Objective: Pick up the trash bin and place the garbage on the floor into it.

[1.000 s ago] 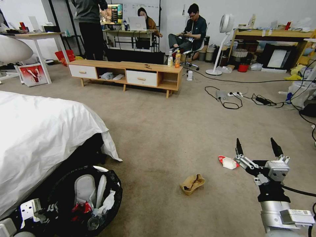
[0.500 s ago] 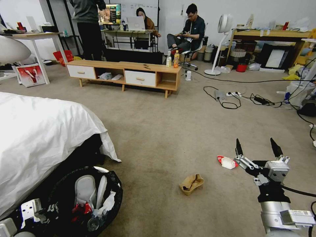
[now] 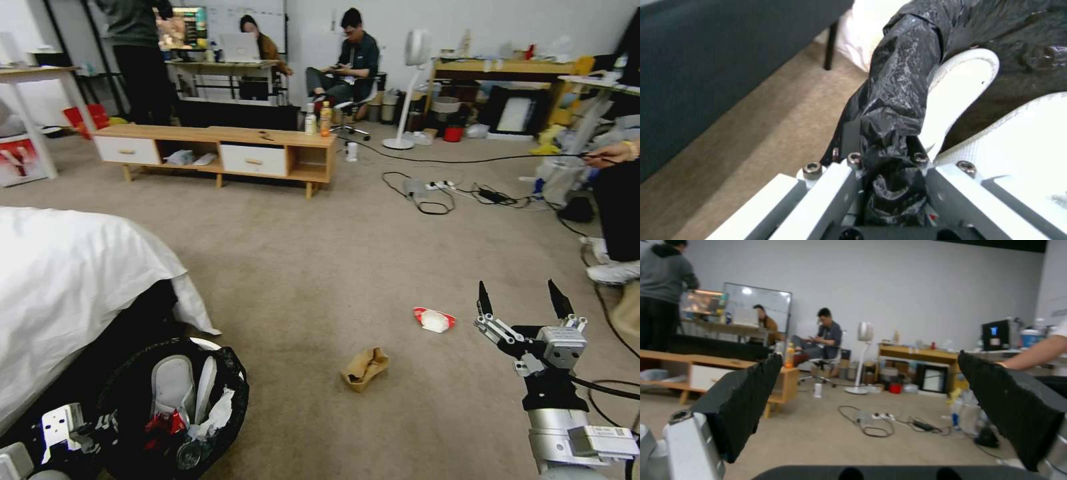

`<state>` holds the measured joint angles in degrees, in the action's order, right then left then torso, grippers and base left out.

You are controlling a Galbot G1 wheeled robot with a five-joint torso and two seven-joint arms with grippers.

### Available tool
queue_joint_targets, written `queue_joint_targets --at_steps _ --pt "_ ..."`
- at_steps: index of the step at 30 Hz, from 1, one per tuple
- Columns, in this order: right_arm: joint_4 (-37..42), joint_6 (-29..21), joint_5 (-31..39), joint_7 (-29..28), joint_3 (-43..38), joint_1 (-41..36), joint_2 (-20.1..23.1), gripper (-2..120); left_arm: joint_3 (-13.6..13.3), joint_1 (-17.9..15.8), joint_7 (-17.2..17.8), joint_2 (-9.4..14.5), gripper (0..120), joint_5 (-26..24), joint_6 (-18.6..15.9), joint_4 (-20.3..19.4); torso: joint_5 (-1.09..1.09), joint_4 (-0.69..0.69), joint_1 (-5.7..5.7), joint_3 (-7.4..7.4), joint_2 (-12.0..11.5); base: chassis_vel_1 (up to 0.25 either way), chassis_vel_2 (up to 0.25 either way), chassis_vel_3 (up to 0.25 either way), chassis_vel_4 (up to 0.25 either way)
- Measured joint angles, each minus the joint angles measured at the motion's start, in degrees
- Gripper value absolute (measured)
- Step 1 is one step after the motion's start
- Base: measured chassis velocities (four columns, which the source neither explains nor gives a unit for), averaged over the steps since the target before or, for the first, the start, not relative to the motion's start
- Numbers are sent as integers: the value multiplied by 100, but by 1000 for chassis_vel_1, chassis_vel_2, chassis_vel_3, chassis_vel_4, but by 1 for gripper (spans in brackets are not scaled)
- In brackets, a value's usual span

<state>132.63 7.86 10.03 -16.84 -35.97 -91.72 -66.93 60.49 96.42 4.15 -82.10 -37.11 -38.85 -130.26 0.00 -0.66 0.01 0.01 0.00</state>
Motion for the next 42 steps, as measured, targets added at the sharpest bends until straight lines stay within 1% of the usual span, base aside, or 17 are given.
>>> queue_joint_targets --at_steps 3,5,7,9,10,24,42 --pt "0 6 -10 2 -1 -13 -10 100 12 0 13 3 2 -28 3 -2 0 0 0 0 0 -18 -15 -24 -19" --pt "0 9 -19 6 7 -15 -18 100 25 4 22 8 2 -38 7 -9 0 6 0 0 0 0 0 0 0" --pt "0 9 -22 7 12 -16 -21 100 28 9 24 9 2 -40 7 -13 0 7 0 0 0 0 0 0 0" --pt "0 9 -25 7 16 -17 -28 100 29 11 24 10 2 -42 7 -14 0 6 0 0 0 0 0 0 0" --pt "0 9 -27 8 18 -22 -31 100 30 11 24 10 2 -45 7 -18 0 3 0 0 0 0 0 0 0" --pt "-61 37 -145 42 33 -45 -67 100 64 6 37 25 2 -94 9 -22 0 3 0 0 0 0 0 0 0" --pt "-98 42 -169 46 33 -30 -59 100 61 -11 44 67 2 -119 16 31 0 3 0 0 0 -89 80 89 -93"
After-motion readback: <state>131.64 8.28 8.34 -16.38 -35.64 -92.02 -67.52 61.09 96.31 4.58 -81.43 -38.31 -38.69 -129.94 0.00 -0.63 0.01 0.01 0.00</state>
